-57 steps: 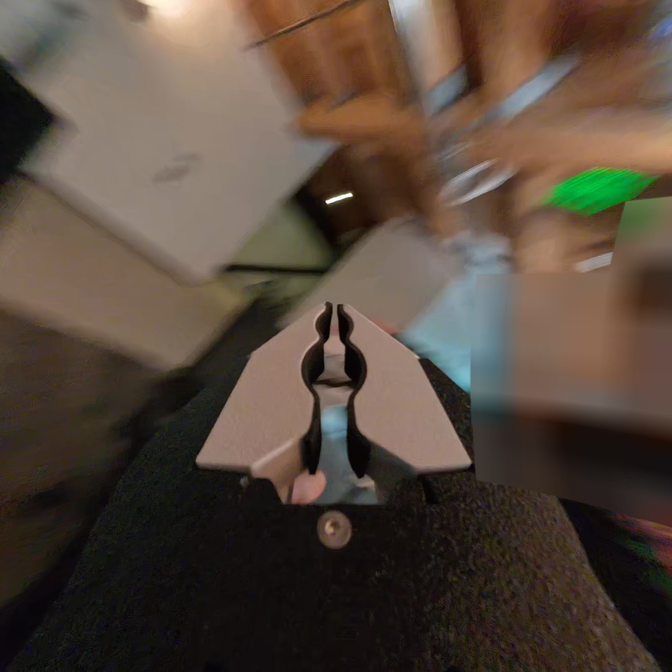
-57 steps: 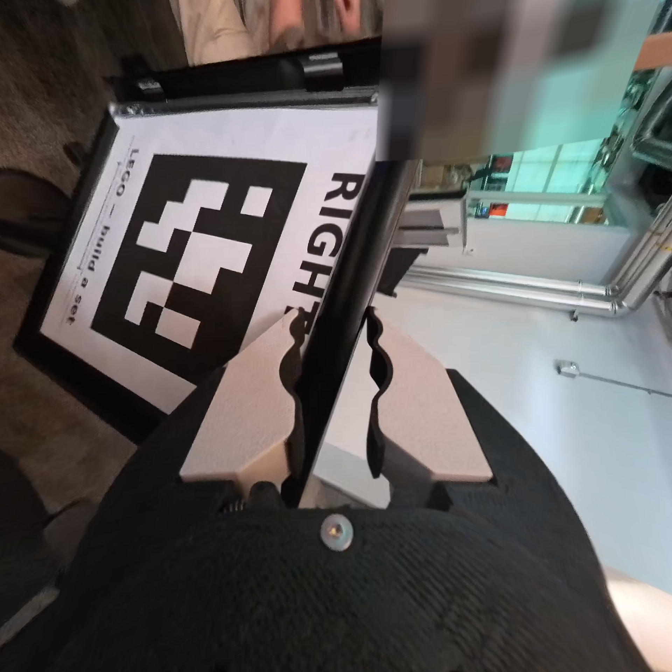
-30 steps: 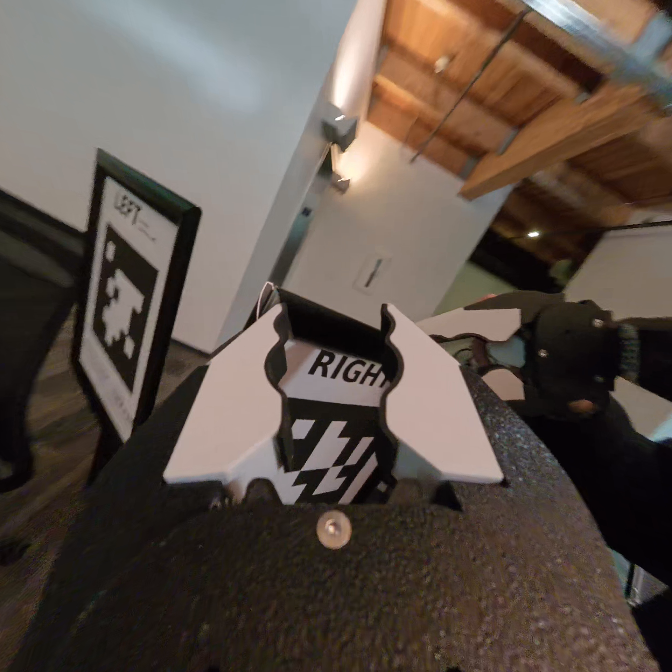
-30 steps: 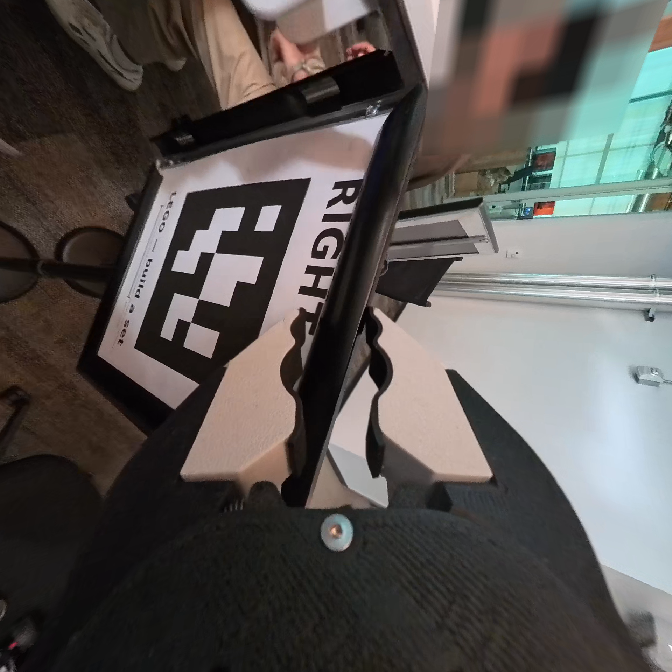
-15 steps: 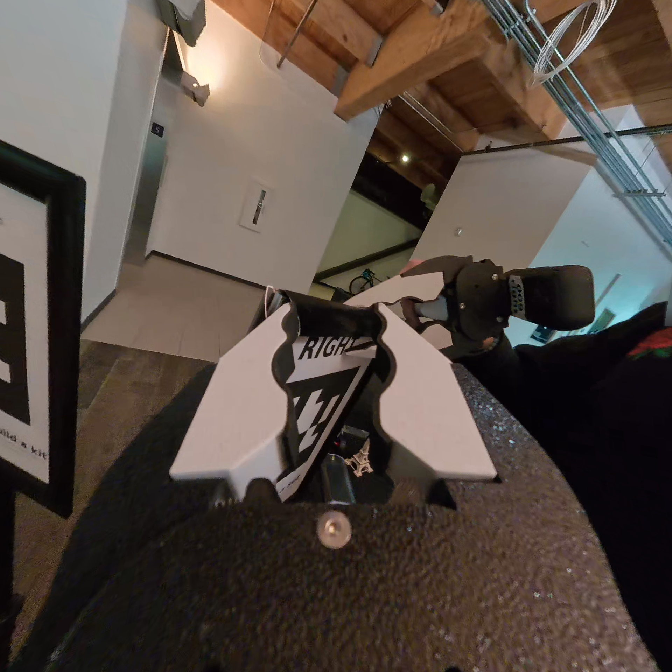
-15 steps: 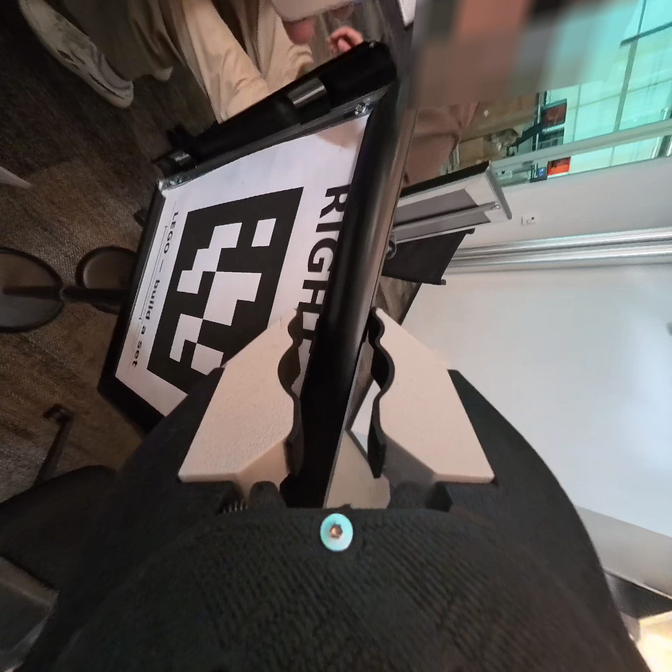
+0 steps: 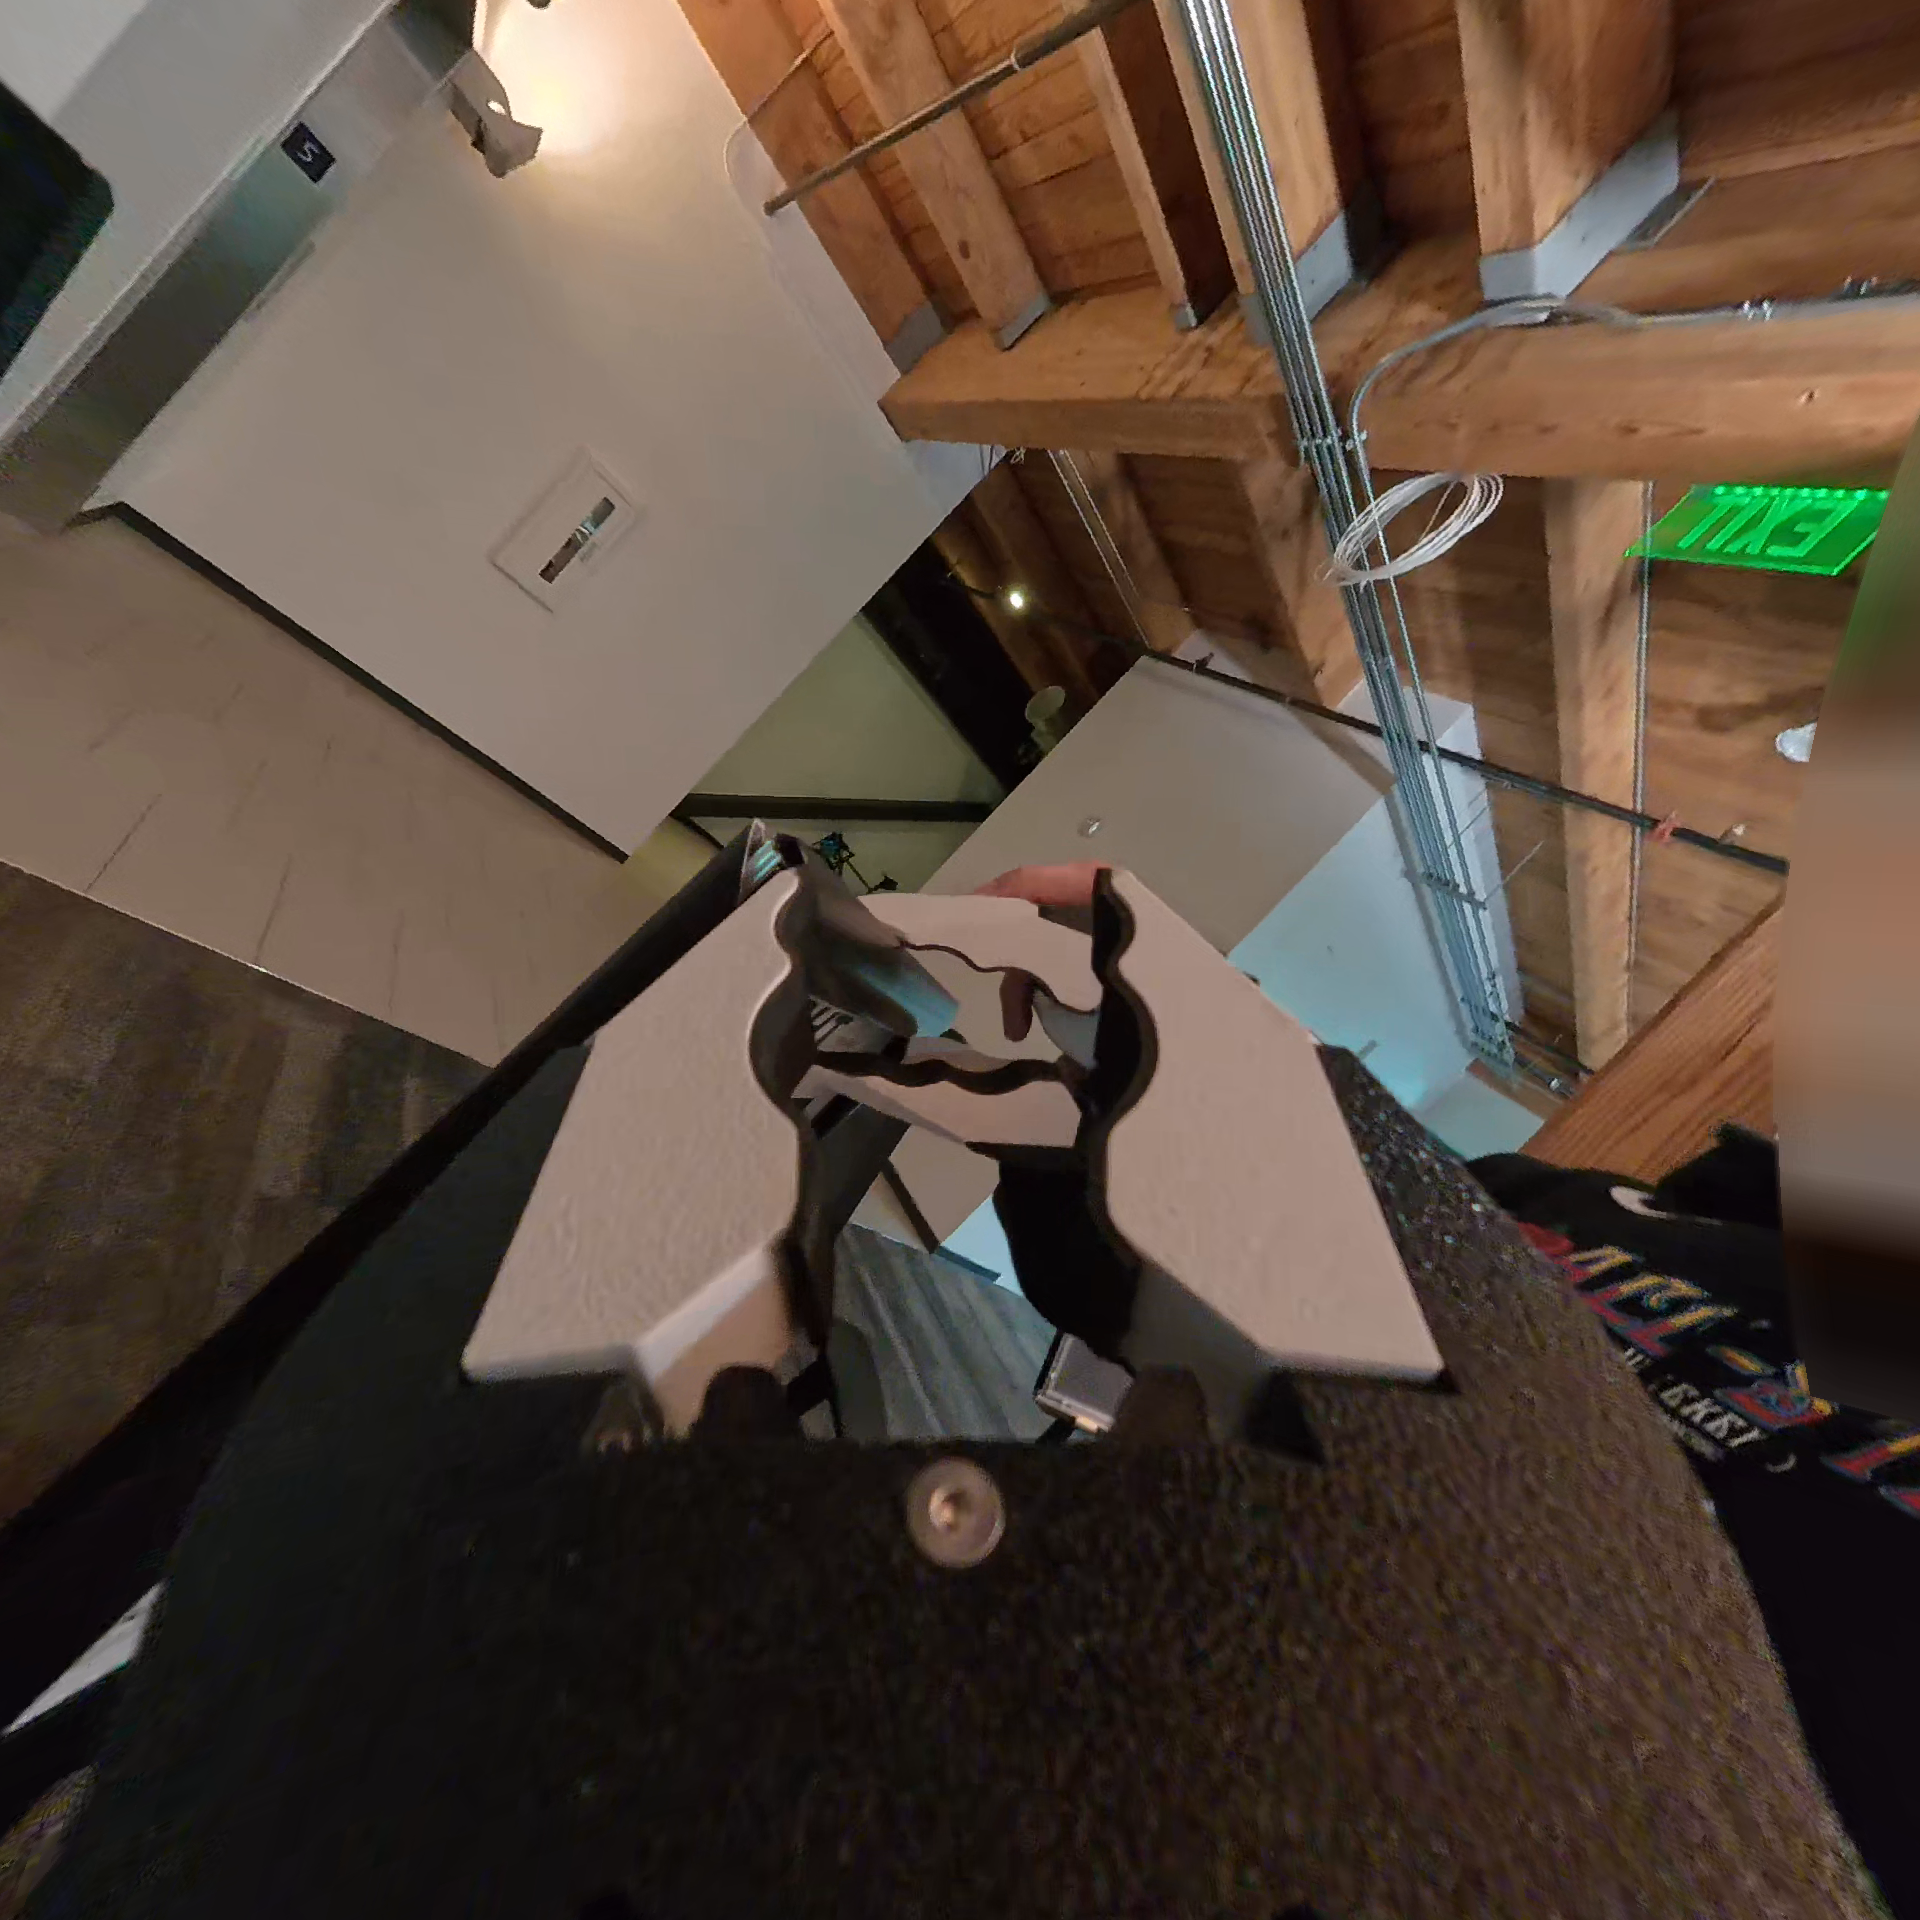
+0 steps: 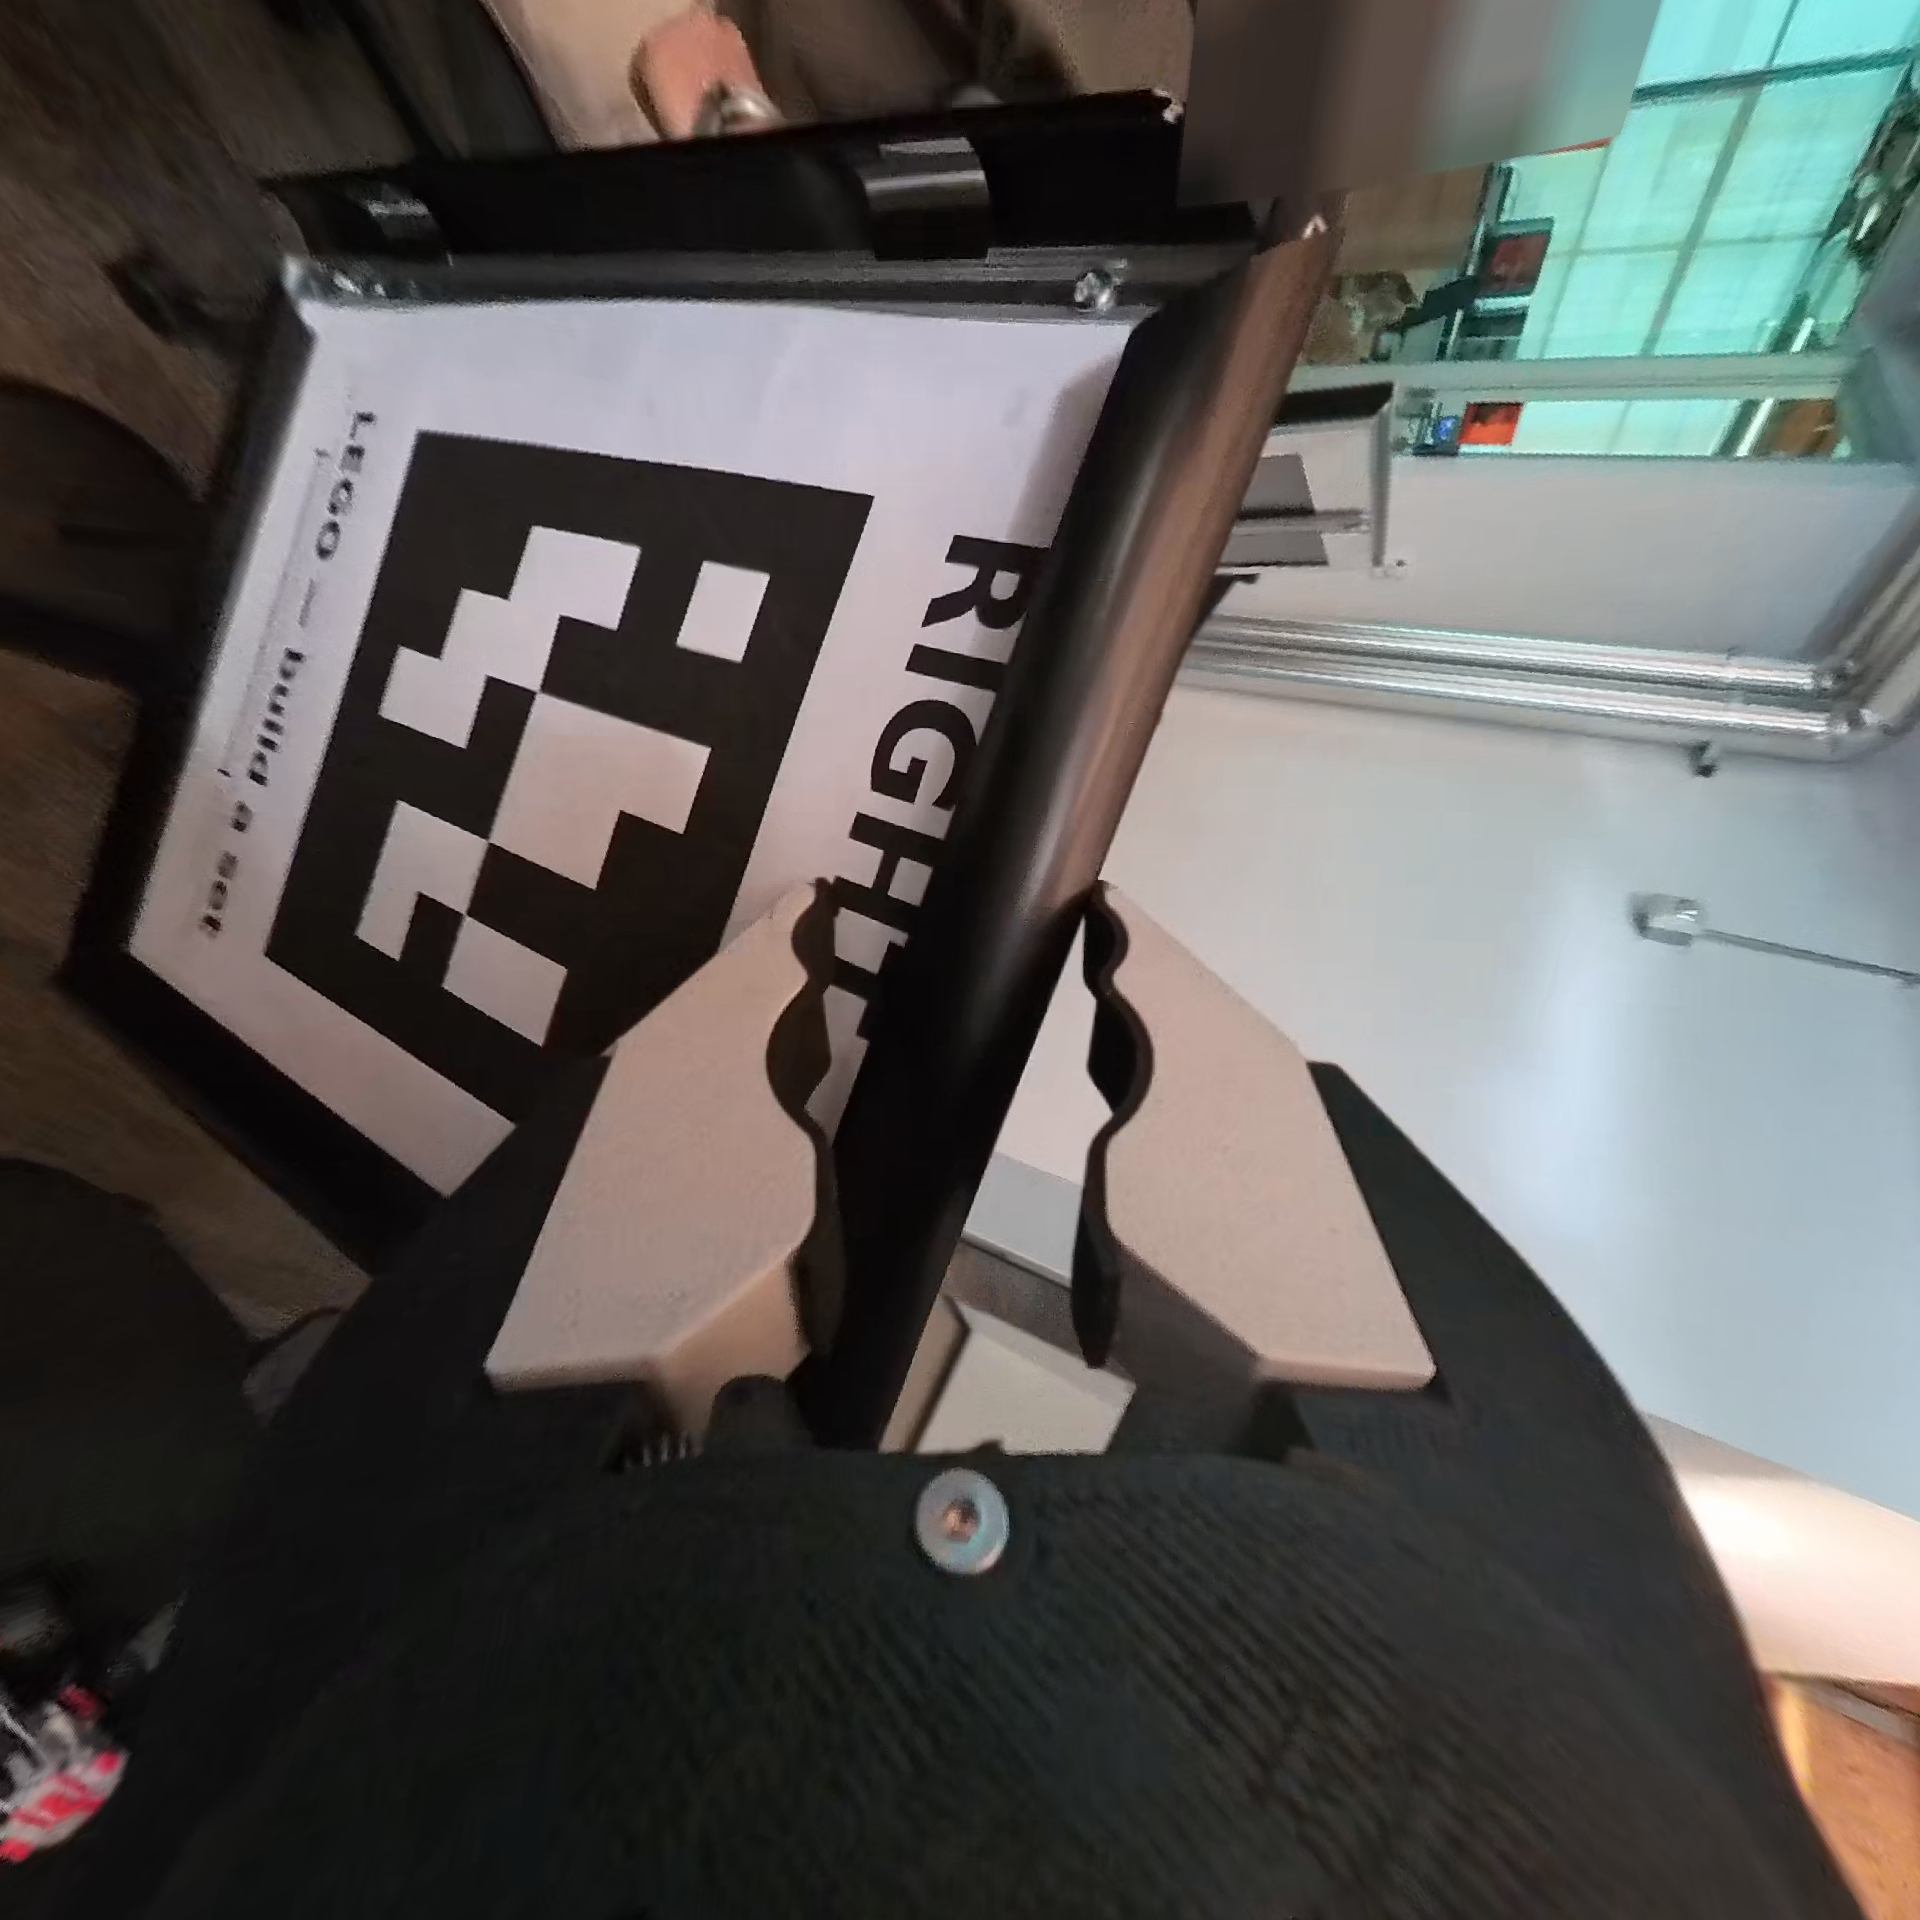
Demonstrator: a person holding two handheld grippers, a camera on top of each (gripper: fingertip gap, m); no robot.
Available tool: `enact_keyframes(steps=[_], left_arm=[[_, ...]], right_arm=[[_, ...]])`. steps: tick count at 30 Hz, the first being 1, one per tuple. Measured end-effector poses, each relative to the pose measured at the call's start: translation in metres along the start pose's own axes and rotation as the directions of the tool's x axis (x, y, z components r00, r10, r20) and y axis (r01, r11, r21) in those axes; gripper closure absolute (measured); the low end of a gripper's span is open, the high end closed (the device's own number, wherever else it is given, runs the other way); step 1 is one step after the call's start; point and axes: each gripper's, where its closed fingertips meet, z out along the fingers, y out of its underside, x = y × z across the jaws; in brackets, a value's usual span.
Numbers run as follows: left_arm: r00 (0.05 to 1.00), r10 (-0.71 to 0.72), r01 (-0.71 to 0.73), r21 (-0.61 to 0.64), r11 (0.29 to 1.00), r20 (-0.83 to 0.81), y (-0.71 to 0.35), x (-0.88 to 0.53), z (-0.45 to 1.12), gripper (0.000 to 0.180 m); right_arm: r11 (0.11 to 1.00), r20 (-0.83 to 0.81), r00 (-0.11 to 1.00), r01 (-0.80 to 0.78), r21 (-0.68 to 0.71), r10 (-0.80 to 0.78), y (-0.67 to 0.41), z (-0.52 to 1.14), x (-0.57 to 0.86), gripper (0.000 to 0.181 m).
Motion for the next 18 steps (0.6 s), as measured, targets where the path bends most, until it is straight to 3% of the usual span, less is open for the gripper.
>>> enact_keyframes(steps=[4,9,18], left_arm=[[0.999,-0.051,0.051,-0.002,0.999,0.003,0.000,0.002,0.004,0.131],[0.997,-0.082,0.082,0.012,0.997,0.008,0.002,0.005,0.011,0.129],[0.994,-0.100,0.098,0.047,0.994,0.036,-0.004,0.001,0.017,0.127]], right_arm=[[0.999,-0.025,0.999,0.035,0.031,-0.034,-0.006,-0.005,0.008,0.148],[0.995,-0.149,0.988,0.060,0.080,-0.048,-0.021,-0.005,0.017,0.146],[0.990,-0.332,0.936,0.136,0.041,-0.115,-0.015,-0.006,0.020,0.151]])
